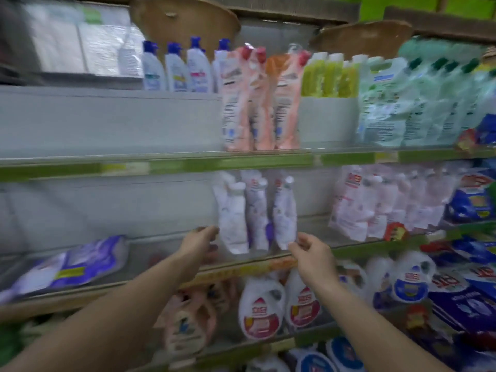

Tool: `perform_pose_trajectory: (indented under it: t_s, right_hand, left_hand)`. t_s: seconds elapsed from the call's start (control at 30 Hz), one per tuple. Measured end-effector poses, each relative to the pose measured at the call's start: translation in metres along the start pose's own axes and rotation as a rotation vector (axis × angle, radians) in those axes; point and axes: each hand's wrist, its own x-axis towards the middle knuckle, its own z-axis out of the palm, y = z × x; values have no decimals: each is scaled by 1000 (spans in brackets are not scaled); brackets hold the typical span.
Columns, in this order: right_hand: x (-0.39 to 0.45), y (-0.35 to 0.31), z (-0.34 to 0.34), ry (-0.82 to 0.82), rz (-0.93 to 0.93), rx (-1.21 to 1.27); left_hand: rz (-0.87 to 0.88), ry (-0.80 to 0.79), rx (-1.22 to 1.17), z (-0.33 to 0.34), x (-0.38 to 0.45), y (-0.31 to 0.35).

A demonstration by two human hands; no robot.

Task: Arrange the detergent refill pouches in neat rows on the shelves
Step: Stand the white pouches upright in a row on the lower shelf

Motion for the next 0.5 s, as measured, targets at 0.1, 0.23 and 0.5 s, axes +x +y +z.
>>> perform_pose_trajectory:
  t_s: [0.1, 0.23, 0.5]
  right_hand:
    - [-17, -26, 48, -43, -47, 12]
    - [-34, -57, 118, -135, -107, 41]
    - [-55, -125, 290, -312, -126, 35]
  left_hand:
    - [-2, 96, 42, -71, -8, -1]
    - [21, 194, 79, -152, -9, -3]
    - [-14, 318, 84, -325, 13, -11]
